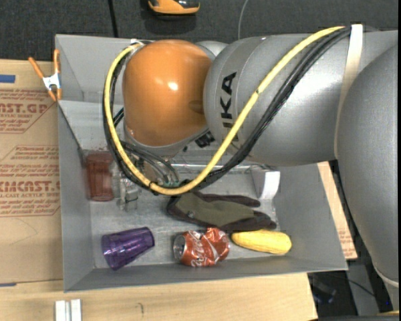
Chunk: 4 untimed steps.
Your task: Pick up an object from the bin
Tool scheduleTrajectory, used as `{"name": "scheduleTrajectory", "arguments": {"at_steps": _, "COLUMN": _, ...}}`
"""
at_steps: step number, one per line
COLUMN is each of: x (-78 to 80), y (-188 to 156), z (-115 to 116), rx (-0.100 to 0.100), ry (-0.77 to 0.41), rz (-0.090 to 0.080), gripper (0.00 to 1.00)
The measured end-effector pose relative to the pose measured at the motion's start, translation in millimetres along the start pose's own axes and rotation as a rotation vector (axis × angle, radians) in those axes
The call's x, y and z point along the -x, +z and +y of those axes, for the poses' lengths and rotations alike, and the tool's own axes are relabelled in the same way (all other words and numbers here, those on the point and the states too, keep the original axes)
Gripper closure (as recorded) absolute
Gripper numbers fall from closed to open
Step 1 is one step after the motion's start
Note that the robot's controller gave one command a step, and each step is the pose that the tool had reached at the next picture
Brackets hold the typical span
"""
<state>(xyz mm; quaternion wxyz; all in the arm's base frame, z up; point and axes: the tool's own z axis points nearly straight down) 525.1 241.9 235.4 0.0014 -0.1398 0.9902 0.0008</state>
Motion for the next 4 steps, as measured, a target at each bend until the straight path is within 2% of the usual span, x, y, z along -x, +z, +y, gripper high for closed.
{"name": "scheduleTrajectory", "arguments": {"at_steps": 1, "x": -3.4, "y": 30, "z": 4, "rx": 0.001, "ry": 0.039, "rz": -0.002, "gripper": 1.0}}
{"name": "scheduleTrajectory", "arguments": {"at_steps": 2, "x": -35.0, "y": 60, "z": 12, "rx": 0.0, "ry": -0.081, "rz": 0.002, "gripper": 0.0}}
{"name": "scheduleTrajectory", "arguments": {"at_steps": 3, "x": -35.0, "y": 60, "z": 12, "rx": 0.001, "ry": -0.081, "rz": 0.002, "gripper": 0.0}}
{"name": "scheduleTrajectory", "arguments": {"at_steps": 4, "x": -42.4, "y": 105, "z": -5, "rx": 0.0, "ry": -0.165, "rz": -0.003, "gripper": 0.0}}
